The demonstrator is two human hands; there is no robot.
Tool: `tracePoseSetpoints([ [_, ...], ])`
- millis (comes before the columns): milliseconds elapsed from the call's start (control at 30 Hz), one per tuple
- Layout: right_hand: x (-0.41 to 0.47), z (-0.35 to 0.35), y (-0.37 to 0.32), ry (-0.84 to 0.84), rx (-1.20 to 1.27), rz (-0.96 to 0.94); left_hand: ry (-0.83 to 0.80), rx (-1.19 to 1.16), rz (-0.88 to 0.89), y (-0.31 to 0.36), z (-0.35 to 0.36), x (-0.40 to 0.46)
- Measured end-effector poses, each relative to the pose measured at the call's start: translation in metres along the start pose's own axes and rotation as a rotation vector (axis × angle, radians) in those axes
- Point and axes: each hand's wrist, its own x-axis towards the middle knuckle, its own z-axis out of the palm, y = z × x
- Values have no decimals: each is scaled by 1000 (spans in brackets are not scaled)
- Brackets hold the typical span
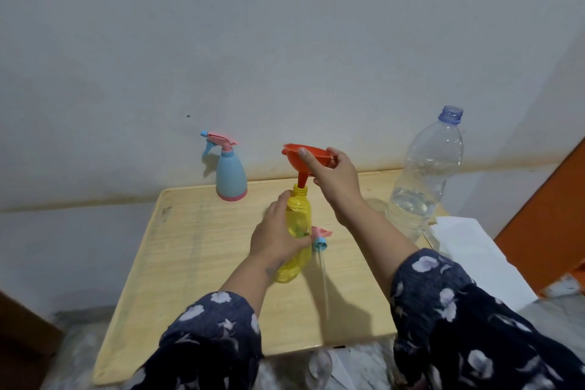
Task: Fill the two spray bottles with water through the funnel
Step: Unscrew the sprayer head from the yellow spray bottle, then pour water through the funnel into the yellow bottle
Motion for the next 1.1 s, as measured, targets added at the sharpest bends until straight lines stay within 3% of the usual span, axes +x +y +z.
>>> tracePoseSetpoints([
  [567, -32, -27, 21, -36, -55, 16, 32, -92, 66, 10, 13, -8],
  [667, -29, -48, 39, 116, -89, 36, 50, -146, 50, 6, 14, -11],
  [900, -19, -116, 82, 547, -446, 33, 148, -141, 34, -17, 18, -13],
  [1100, 12, -147, 87, 518, -422, -22, 186, -176, -43, -41, 26, -13],
])
